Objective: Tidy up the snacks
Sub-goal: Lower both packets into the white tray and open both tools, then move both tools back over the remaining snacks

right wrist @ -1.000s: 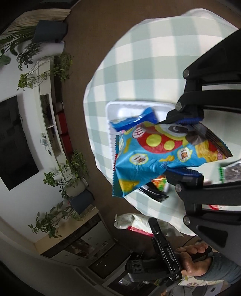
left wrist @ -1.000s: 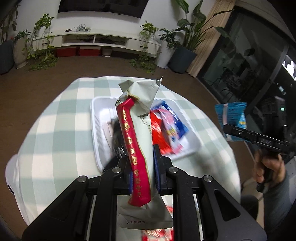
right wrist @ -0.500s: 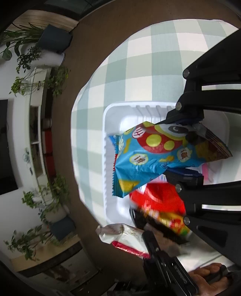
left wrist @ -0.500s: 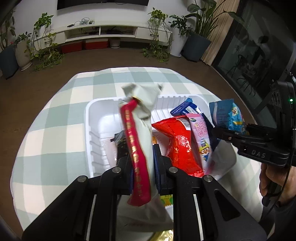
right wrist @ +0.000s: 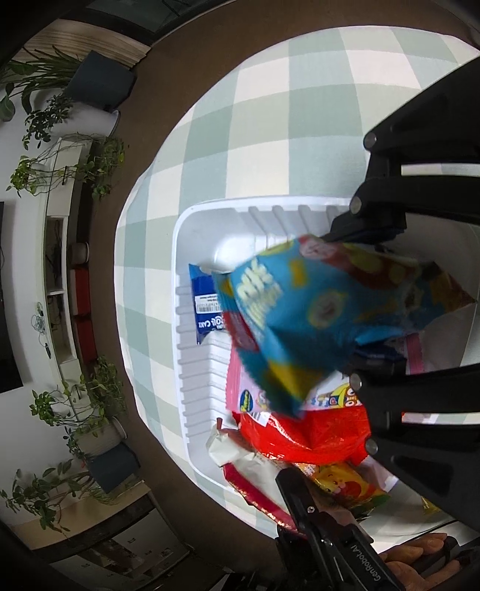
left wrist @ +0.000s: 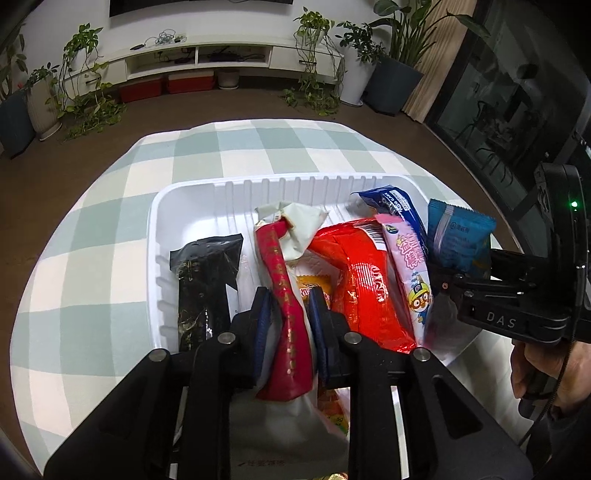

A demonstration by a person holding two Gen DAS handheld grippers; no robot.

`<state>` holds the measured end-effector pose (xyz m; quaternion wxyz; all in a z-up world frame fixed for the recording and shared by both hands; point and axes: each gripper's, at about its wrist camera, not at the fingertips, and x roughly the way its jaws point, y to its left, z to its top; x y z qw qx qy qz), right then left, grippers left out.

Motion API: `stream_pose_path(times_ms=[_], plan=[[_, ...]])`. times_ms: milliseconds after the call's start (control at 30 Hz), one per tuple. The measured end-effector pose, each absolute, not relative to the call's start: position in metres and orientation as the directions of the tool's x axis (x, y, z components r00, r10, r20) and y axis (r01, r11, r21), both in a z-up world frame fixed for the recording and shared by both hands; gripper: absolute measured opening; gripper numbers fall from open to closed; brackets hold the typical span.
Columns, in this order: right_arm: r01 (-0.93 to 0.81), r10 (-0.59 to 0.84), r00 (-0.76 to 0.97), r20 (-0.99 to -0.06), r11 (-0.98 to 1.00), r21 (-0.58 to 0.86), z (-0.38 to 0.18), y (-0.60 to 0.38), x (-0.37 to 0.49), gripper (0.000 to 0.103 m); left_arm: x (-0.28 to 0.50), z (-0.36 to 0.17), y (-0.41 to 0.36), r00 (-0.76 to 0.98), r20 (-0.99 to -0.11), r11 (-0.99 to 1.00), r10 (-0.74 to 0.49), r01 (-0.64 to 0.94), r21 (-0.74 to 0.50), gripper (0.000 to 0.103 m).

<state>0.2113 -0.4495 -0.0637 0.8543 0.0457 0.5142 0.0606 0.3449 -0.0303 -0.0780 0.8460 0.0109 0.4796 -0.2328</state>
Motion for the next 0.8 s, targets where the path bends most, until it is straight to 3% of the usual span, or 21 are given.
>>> stream_pose_path(times_ms=[100,200,433,800], plan=[[-0.056,0.169,0.464,-0.870,0.985,0.162,-0.062,-0.451,0.209,0.057,0.340,-0.073,-0.029,0.442,-0.810,0.892,-0.385,0.404,-0.203,0.031],[-0.050,0.165,0.478,-0.863,0.986,0.161,-0.058,-0.453,0.205,0.063,0.329,-0.063,-0.028,0.462,-0.799,0.891,-0.385,0.413,-0.190,0.055],[-0.029,0.200,0.543,-0.816,0.975,0.219,-0.032,-0.465,0.185,0.079,0.301,-0.036,-0.021,0.515,-0.776,0.894,-0.365,0.426,-0.138,0.094],[-0.106,0.302,0.581,-0.756,0.949,0.297,-0.004,-0.457,0.123,0.081,0.232,-0.022,0.010,0.526,-0.773,0.886,-0.356,0.453,-0.099,0.103]])
